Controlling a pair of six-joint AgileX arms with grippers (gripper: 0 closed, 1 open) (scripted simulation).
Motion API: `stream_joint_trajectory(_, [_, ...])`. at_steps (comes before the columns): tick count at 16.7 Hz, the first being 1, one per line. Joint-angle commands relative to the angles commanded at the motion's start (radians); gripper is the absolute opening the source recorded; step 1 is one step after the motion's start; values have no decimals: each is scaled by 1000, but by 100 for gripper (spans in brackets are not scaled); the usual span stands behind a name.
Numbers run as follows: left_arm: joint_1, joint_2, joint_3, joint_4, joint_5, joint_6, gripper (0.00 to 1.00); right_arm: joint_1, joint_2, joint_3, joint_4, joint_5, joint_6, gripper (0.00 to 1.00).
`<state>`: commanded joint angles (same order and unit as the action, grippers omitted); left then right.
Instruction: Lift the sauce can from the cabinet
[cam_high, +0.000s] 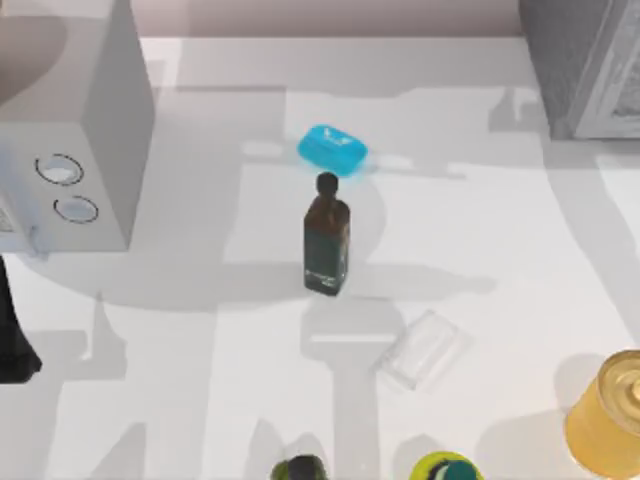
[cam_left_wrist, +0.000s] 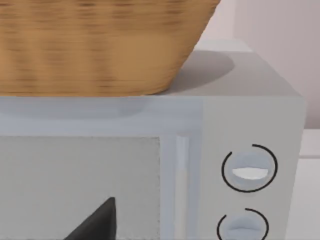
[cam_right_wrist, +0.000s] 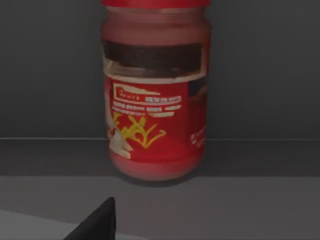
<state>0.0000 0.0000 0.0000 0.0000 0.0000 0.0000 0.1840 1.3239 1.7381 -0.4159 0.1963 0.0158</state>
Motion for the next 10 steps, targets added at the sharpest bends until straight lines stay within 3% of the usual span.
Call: stream_joint_trajectory(10, [0,0,0,0,0,0,100,13,118,108,0,17,-2,100])
